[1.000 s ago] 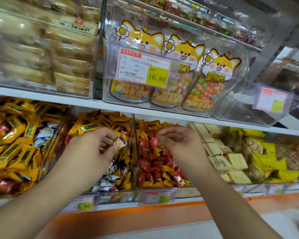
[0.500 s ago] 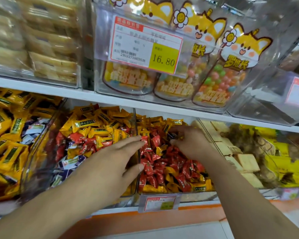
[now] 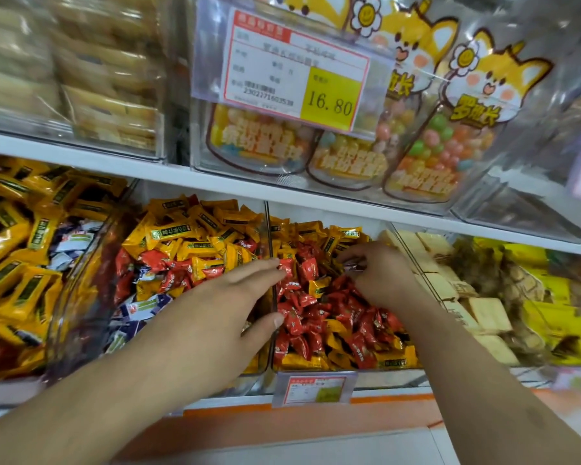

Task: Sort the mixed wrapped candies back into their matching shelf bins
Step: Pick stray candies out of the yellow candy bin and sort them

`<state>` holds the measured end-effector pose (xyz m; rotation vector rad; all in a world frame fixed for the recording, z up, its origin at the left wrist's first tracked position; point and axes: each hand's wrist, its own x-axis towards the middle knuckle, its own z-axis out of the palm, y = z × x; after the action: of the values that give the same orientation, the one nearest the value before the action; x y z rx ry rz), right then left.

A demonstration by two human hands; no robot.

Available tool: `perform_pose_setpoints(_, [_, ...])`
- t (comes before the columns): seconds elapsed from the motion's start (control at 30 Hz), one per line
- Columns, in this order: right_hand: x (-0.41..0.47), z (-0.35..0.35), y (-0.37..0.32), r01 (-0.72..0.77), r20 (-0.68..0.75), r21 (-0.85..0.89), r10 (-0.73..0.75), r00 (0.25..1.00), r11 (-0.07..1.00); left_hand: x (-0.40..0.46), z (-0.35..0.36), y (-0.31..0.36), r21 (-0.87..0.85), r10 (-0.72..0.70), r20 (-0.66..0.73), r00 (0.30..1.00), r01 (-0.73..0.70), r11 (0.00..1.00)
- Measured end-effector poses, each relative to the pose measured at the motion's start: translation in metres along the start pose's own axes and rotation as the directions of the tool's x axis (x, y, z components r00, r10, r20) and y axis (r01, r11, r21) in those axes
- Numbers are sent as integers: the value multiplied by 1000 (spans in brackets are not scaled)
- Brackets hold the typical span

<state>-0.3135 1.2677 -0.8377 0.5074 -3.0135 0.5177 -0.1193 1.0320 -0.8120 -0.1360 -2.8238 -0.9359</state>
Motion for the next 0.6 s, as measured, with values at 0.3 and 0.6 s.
perform_pose_setpoints(0.3, [-22, -22, -7, -4, -304, 285, 94, 948, 958, 6, 9, -9, 37, 41, 13, 999, -42, 998])
perform_pose_setpoints(0.6, [-70, -34, -68, 15, -212, 497, 105, 972, 867, -4, -20, -8, -31, -49, -46, 998, 48, 998])
